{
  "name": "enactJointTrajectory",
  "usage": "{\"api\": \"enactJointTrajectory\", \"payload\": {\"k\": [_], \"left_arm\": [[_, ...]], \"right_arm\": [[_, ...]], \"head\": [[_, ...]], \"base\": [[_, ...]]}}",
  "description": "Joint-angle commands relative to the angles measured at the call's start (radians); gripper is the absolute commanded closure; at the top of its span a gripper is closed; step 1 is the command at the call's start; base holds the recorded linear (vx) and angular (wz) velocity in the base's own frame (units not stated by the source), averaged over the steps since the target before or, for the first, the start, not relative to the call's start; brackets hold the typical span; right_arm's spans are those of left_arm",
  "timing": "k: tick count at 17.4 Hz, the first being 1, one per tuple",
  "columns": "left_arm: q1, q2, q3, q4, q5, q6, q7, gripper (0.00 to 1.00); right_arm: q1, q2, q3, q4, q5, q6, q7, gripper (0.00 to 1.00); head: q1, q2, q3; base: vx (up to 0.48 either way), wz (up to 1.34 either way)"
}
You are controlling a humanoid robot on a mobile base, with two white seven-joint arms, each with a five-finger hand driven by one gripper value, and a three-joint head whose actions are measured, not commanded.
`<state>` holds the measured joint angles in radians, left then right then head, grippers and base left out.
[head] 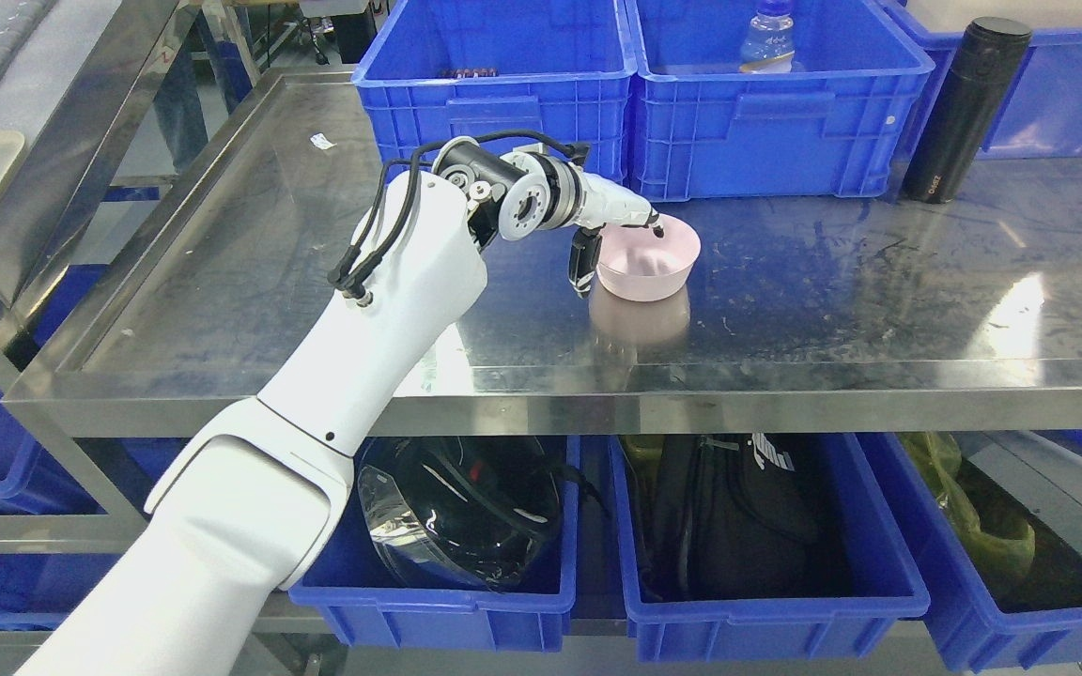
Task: Stack pink IKEA bowl on shelf middle layer
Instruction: 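Hook the left hand fingers over the pink bowl rim and grip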
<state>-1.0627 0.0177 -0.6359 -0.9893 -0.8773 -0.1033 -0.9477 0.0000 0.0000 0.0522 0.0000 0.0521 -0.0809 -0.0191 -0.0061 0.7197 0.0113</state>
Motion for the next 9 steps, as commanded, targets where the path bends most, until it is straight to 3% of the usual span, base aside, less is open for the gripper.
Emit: {"api": "enactJointTrajectory", "payload": {"k": [1, 9], "left_arm": [[-0.008, 0.000, 0.015, 0.150, 0.113, -0.065, 0.023, 0.07], [-0.034, 0.000, -0.024, 0.198, 0.109, -0.076, 0.033, 0.09]], "right_arm": [[0.005, -0.017, 0.000, -0.017, 0.000, 0.000, 0.001, 0.00], [0.003, -0.017, 0.000, -0.017, 0.000, 0.000, 0.001, 0.00]], "head": [[0.0000, 0.000, 0.000], [0.0000, 0.000, 0.000]], "base": [[0.000, 0.00], [0.000, 0.00]]}}
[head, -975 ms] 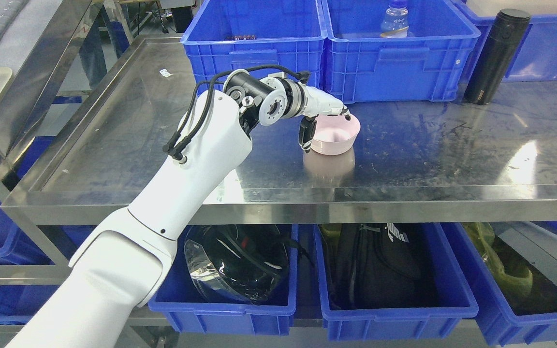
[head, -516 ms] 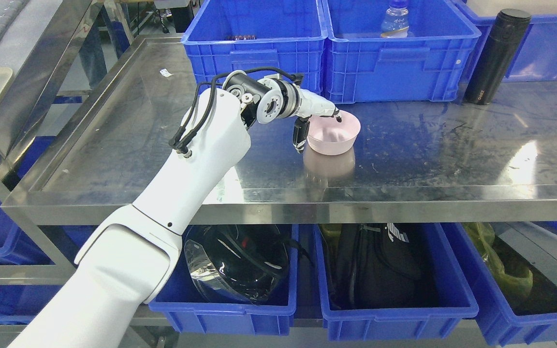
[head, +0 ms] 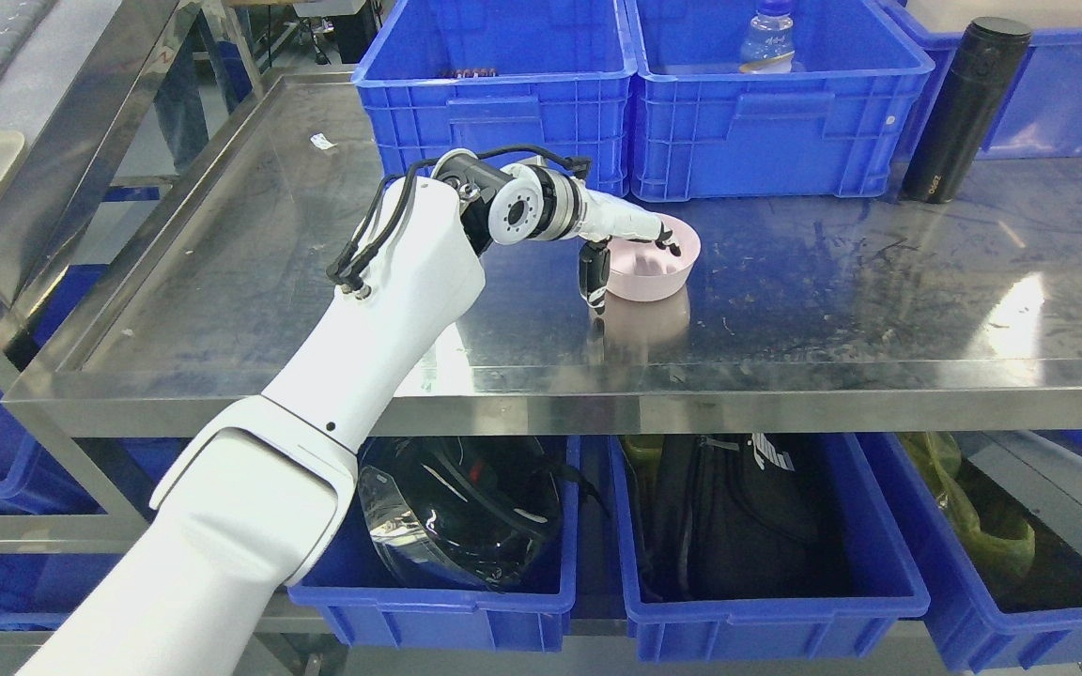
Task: Stack pink IKEA bowl on shelf middle layer
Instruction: 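Hook the left hand fingers over the pink bowl rim and grip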
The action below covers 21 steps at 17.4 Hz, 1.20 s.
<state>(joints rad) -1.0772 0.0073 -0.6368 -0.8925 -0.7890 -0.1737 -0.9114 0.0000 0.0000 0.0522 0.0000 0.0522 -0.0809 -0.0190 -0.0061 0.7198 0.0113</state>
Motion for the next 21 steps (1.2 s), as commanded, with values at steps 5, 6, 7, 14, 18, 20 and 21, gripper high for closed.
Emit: {"api": "enactJointTrajectory", "payload": {"k": [5, 6, 7, 14, 18, 20, 21], "left_arm": [[-0.020, 0.010, -0.026, 0.162, 0.011, -0.135, 0.005, 0.18], [-0.021, 0.010, -0.027, 0.161, 0.011, -0.135, 0.002, 0.23], [-0.021, 0.010, -0.032, 0.161, 0.011, -0.135, -0.003, 0.28], [-0.020, 0.010, 0.073, 0.156, 0.011, -0.298, -0.027, 0.95], [-0.001, 0.010, 0.179, 0.063, 0.019, -0.323, -0.056, 1.00], [0.048, 0.010, 0.286, -0.053, 0.020, -0.340, -0.076, 1.00], [0.062, 0.010, 0.336, -0.086, 0.020, -0.383, -0.093, 1.00]], "right_arm": [[0.005, -0.017, 0.000, -0.017, 0.000, 0.000, 0.001, 0.00], [0.003, -0.017, 0.000, -0.017, 0.000, 0.000, 0.001, 0.00], [0.005, -0.017, 0.000, -0.017, 0.000, 0.000, 0.001, 0.00], [0.005, -0.017, 0.000, -0.017, 0.000, 0.000, 0.001, 0.00], [0.003, -0.017, 0.000, -0.017, 0.000, 0.000, 0.001, 0.00], [0.003, -0.017, 0.000, -0.017, 0.000, 0.000, 0.001, 0.00], [0.005, -0.017, 0.000, -0.017, 0.000, 0.000, 0.001, 0.00]], "head": [[0.0000, 0.000, 0.000], [0.0000, 0.000, 0.000], [0.0000, 0.000, 0.000], [0.0000, 0.000, 0.000], [0.0000, 0.000, 0.000], [0.0000, 0.000, 0.000], [0.0000, 0.000, 0.000]], "base": [[0.000, 0.00], [0.000, 0.00], [0.000, 0.00], [-0.001, 0.00], [0.000, 0.00], [0.000, 0.00], [0.000, 0.00]]}}
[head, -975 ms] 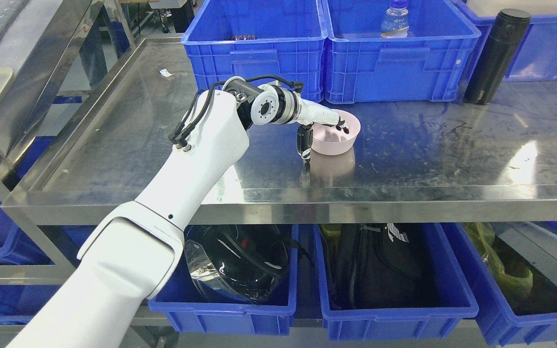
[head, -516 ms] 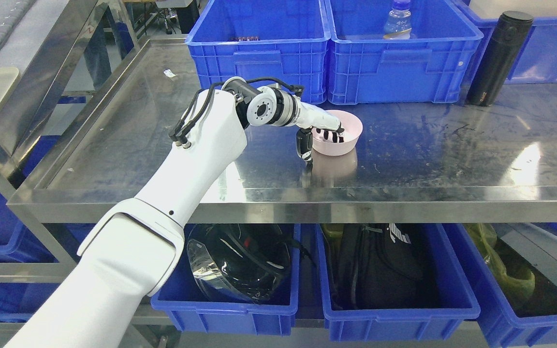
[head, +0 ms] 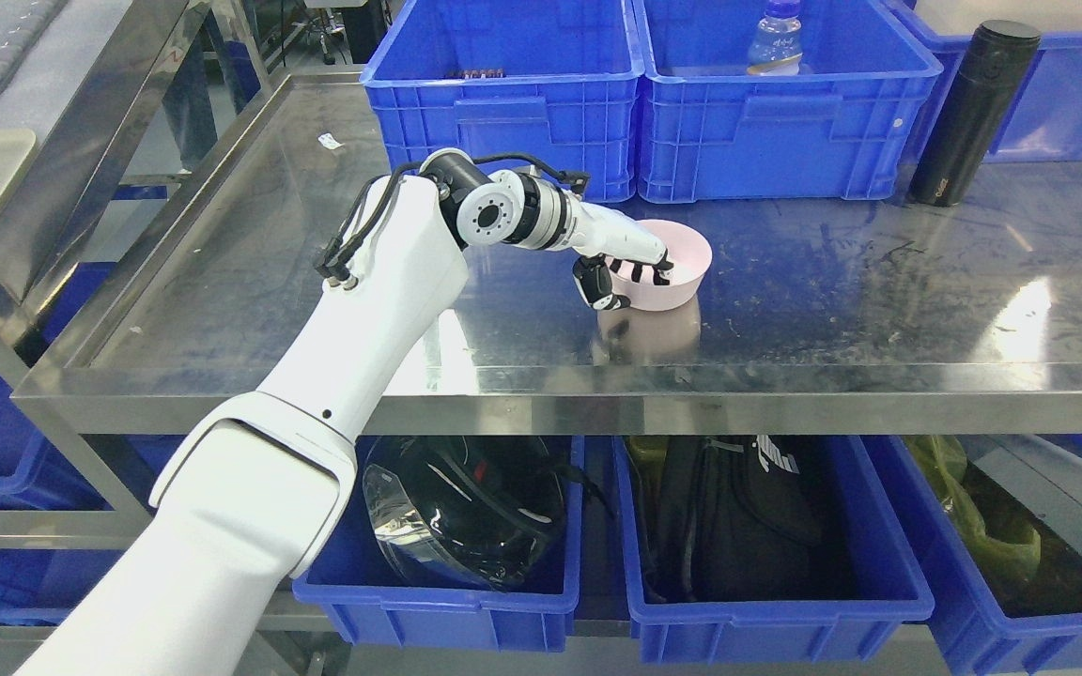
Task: Stack pink IKEA bowl on shelf middle layer
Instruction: 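Hook the left hand fingers over the pink bowl rim and grip, then lift the pink bowl off the shelf with the left hand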
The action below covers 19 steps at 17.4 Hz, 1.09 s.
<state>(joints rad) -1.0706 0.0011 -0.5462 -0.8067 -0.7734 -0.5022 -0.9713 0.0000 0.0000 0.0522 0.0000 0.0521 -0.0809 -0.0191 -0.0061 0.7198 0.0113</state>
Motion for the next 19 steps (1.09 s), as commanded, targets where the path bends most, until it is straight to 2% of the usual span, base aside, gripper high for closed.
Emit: {"api": "enactJointTrajectory", "payload": {"k": [1, 7, 9, 11, 15, 19], "left_arm": [[0.066, 0.016, 0.285, -0.190, 0.005, -0.093, -0.038, 1.00], [0.202, 0.016, 0.489, -0.477, 0.006, -0.154, -0.035, 1.00], [0.245, 0.016, 0.558, -0.549, 0.006, -0.252, -0.030, 1.00], [0.274, 0.016, 0.583, -0.586, 0.006, -0.283, -0.026, 1.00], [0.276, 0.016, 0.650, -0.640, 0.028, -0.283, -0.006, 1.00], [0.300, 0.016, 0.663, -0.687, 0.049, -0.283, -0.004, 1.00]], "right_arm": [[0.003, -0.017, 0.000, -0.017, 0.000, 0.000, 0.001, 0.00], [0.005, -0.017, 0.000, -0.017, 0.000, 0.000, 0.001, 0.00], [0.003, -0.017, 0.000, -0.017, 0.000, 0.000, 0.001, 0.00], [0.005, -0.017, 0.000, -0.017, 0.000, 0.000, 0.001, 0.00], [0.005, -0.017, 0.000, -0.017, 0.000, 0.000, 0.001, 0.00], [0.005, -0.017, 0.000, -0.017, 0.000, 0.000, 0.001, 0.00]], "head": [[0.0000, 0.000, 0.000], [0.0000, 0.000, 0.000], [0.0000, 0.000, 0.000], [0.0000, 0.000, 0.000], [0.0000, 0.000, 0.000], [0.0000, 0.000, 0.000]], "base": [[0.000, 0.00], [0.000, 0.00], [0.000, 0.00], [0.000, 0.00], [0.000, 0.00], [0.000, 0.00]]}}
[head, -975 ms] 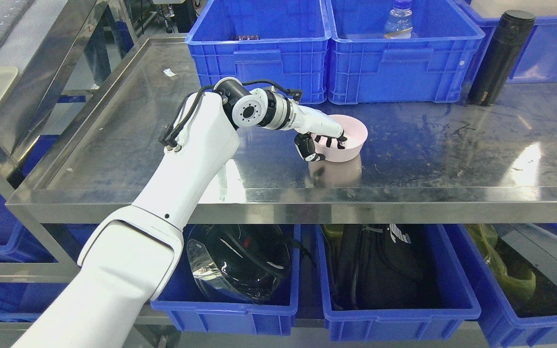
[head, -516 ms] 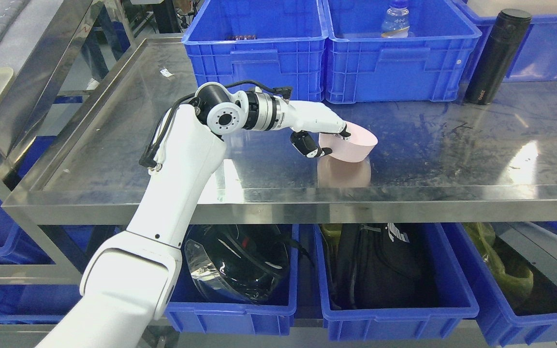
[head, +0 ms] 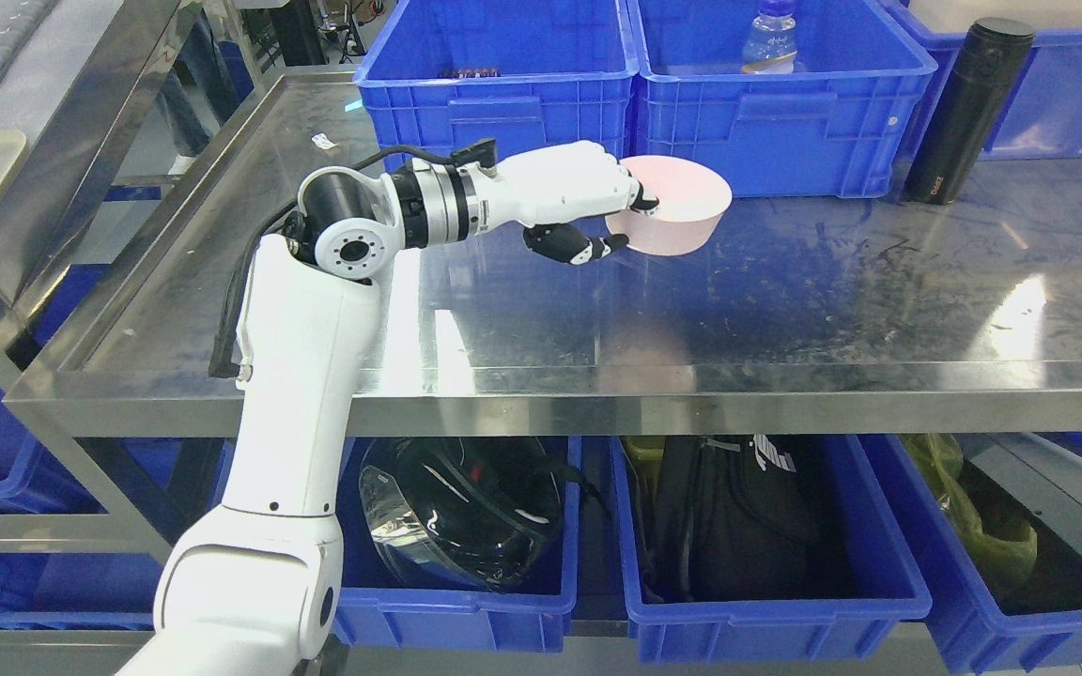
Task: Stack pink IKEA bowl on shelf middle layer
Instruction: 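Lift the pink bowl off the shelf with the left hand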
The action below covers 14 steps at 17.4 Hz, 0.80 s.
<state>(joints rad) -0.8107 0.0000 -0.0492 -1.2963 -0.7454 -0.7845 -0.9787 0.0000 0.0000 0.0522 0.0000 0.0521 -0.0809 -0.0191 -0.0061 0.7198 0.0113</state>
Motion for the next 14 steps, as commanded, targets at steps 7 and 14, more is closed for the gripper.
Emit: {"api": "enactJointTrajectory", "payload": {"k": [7, 14], "left_arm": [[0.166, 0.017, 0.149, -0.215, 0.032, -0.001, 0.029, 1.00], [0.183, 0.017, 0.088, -0.218, 0.041, -0.001, 0.031, 0.99]], "right_arm": [[0.005, -0.017, 0.000, -0.017, 0.000, 0.000, 0.001, 0.00], [0.005, -0.017, 0.000, -0.017, 0.000, 0.000, 0.001, 0.00]], "head": [[0.0000, 0.000, 0.000], [0.0000, 0.000, 0.000]], "base": [[0.000, 0.00], [0.000, 0.00]]}}
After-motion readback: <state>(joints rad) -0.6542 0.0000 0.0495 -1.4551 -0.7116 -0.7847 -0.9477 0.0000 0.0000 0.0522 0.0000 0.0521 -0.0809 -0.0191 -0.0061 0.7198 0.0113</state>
